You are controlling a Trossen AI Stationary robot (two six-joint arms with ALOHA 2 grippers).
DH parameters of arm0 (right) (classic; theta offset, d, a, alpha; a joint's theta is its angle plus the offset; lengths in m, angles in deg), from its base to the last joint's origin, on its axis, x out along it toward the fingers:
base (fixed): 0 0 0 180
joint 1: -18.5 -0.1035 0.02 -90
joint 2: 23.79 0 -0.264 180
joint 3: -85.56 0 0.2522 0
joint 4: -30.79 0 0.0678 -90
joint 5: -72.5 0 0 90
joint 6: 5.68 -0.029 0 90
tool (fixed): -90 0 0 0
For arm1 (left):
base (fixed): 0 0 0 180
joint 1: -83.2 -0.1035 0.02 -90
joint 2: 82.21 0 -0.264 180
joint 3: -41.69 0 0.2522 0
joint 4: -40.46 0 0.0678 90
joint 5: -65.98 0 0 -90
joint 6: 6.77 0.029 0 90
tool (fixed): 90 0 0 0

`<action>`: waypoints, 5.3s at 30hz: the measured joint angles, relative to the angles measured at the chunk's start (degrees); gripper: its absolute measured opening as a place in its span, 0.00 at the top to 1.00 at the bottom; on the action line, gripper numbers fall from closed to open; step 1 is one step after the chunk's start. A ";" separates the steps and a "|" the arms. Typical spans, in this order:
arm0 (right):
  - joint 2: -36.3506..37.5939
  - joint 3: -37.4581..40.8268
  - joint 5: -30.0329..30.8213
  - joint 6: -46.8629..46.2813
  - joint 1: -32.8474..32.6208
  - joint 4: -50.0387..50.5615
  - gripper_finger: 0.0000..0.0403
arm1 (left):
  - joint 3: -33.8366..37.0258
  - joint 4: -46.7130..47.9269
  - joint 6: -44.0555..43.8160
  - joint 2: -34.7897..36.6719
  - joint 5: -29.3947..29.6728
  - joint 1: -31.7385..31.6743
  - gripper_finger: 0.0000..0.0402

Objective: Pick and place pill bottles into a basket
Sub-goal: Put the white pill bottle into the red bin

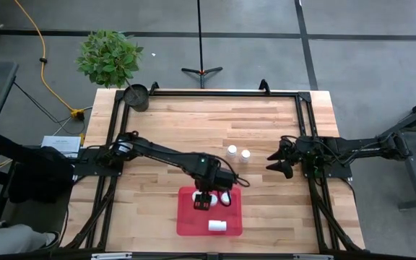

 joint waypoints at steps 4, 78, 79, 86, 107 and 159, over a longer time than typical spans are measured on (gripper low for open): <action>0.00 0.01 0.00 0.15 0.00 0.39 0.35 | -5.58 2.83 0.97 -0.01 0.99 -0.06 0.26; -0.04 0.01 0.02 1.81 0.01 4.88 0.35 | -18.30 -8.22 12.71 -11.89 3.44 -20.95 0.01; -0.05 0.01 0.07 1.81 0.00 4.86 0.35 | -18.33 -8.53 12.67 -12.20 3.38 -20.98 0.01; -0.03 0.01 0.02 1.52 0.00 4.95 0.35 | -18.08 -7.88 12.41 -14.39 1.65 -21.65 0.01; 0.00 0.01 0.00 1.41 0.02 5.61 0.35 | -18.22 -7.64 13.69 -17.14 -0.50 -22.14 0.01; -0.02 0.01 0.01 1.33 0.01 5.87 0.35 | -19.75 -4.47 12.45 -15.70 -5.29 -24.56 0.48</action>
